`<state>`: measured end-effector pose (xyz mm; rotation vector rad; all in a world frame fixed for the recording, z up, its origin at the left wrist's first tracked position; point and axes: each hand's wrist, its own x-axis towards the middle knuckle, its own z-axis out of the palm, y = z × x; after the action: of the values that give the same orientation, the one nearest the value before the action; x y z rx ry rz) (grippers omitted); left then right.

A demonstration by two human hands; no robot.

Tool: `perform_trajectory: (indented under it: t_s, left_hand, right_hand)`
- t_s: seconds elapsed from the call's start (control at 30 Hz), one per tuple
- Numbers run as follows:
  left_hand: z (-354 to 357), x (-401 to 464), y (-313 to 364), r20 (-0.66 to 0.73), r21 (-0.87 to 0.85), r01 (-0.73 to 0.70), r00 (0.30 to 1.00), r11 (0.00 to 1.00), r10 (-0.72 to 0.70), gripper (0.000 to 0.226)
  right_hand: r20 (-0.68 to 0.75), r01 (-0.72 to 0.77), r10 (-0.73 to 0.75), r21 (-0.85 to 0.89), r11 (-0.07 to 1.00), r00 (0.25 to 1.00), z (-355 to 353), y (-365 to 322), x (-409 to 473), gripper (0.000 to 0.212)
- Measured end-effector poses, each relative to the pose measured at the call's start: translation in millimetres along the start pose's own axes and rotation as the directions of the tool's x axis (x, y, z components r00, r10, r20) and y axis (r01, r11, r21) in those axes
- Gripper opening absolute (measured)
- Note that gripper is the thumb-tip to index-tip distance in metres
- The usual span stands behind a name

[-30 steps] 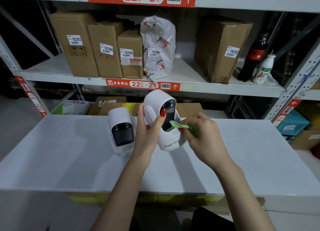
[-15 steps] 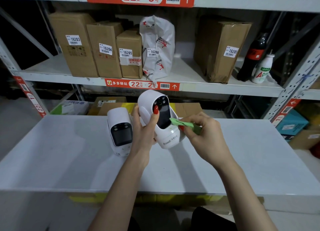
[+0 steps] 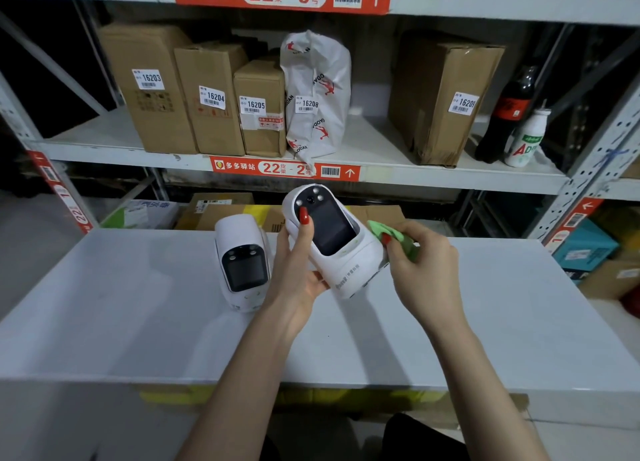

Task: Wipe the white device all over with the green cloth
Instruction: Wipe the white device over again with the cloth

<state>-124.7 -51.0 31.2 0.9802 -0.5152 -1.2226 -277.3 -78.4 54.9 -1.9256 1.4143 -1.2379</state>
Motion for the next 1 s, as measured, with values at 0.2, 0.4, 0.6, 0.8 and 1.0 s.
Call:
perform_trajectory:
  t_s: [0.2, 0.4, 0.6, 0.8, 1.0]
  left_hand:
    - [0.0, 4.3, -5.5, -0.039, -0.025, -0.002, 0.999, 1.000, 0.001, 0.049]
    - [-1.7, 4.9, -3.8, -0.094, -0.010, -0.011, 0.995, 1.000, 0.010, 0.053]
    - [-2.8, 5.6, -5.0, -0.109, -0.005, 0.023, 0.994, 1.000, -0.023, 0.064]
    - [-4.2, 0.2, 2.0, -0.063, -0.021, 0.116, 0.991, 0.993, -0.117, 0.059]
    - [-5.3, -2.9, 5.3, -0.070, 0.001, 0.177, 0.982, 0.984, -0.177, 0.056]
  right_hand:
    - [0.173, 0.030, -0.031, 0.006, 1.000, 0.984, 2.4, -7.6, -2.8, 0.028]
    - [0.355, 0.056, -0.048, -0.013, 0.998, 0.934, 7.8, -6.4, -8.7, 0.068]
    - [0.302, 0.125, -0.107, -0.040, 0.991, 0.947, 11.7, -7.9, -10.5, 0.074]
    - [0.288, 0.172, -0.145, -0.070, 0.983, 0.947, 10.4, -8.3, -7.8, 0.074]
    - [0.326, 0.201, -0.156, -0.108, 0.973, 0.932, 8.6, -4.6, -6.9, 0.073]
